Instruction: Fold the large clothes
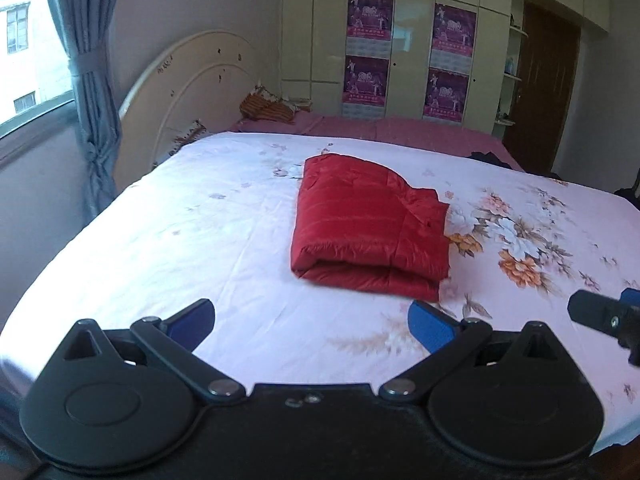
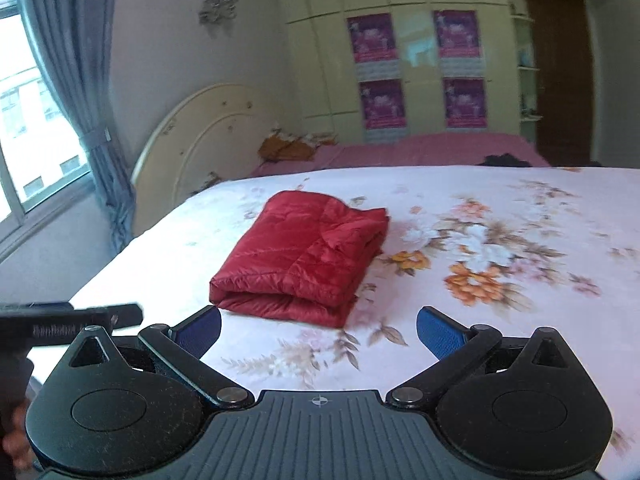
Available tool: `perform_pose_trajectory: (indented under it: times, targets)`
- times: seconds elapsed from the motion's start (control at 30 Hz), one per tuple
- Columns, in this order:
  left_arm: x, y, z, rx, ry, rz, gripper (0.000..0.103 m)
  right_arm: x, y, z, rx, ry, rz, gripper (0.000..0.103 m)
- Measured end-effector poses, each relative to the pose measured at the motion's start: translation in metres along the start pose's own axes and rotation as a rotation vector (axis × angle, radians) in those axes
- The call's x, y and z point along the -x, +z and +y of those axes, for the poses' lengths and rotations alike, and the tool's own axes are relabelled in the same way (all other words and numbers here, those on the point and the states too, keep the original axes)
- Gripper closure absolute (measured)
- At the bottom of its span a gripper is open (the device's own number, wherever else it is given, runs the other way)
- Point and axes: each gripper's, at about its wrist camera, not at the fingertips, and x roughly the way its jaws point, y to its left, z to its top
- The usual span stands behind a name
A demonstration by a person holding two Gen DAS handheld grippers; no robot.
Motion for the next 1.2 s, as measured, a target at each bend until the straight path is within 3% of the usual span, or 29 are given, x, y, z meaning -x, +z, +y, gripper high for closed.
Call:
perform_pose_trajectory:
  times: [0.27,0.57,1.2]
  targets:
    - [0.043,-0.019,-0.006,0.012,-0.004,0.006,0.000,0.048,-0.017,0.016,0.044,-0.031,-0.049,0.000]
    - [0.071,-0.019,-0.010,0.011,0.000,-0.047,0.000,0.059,-0.020,0.012,0.038,-0.035,-0.069,0.000]
    - [0.064,-0.019,-0.004,0.012,0.016,-0.022,0.000,0.055,-0.019,0.020,0.059,-0.021,-0.057,0.000]
